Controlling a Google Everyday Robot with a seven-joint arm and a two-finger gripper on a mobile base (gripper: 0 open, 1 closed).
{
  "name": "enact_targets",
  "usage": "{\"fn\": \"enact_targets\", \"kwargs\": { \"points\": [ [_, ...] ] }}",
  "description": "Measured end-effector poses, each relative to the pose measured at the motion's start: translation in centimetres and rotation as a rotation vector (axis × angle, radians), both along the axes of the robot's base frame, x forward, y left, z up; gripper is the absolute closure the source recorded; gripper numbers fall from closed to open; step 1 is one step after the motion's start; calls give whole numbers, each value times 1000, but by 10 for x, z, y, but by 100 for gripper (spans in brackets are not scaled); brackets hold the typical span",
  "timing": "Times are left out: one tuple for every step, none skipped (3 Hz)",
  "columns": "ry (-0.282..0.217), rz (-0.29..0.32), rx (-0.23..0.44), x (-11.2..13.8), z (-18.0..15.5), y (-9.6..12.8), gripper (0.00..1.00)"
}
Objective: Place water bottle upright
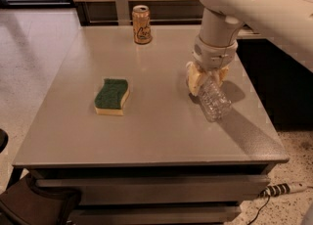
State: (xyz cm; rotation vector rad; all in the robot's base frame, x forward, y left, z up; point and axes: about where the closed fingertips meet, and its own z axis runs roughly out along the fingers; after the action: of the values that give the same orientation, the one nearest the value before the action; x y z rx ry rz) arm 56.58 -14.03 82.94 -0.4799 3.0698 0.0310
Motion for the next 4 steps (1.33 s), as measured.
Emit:
{"fn": "enact_targets", "kwargs": {
  "points": [
    [-22,37,9,3,5,5,100],
    [-85,103,36,9,26,7,100],
    [-180,173,107,16,56,4,100],
    [-275,240,220,23,79,0,100]
  ]
}}
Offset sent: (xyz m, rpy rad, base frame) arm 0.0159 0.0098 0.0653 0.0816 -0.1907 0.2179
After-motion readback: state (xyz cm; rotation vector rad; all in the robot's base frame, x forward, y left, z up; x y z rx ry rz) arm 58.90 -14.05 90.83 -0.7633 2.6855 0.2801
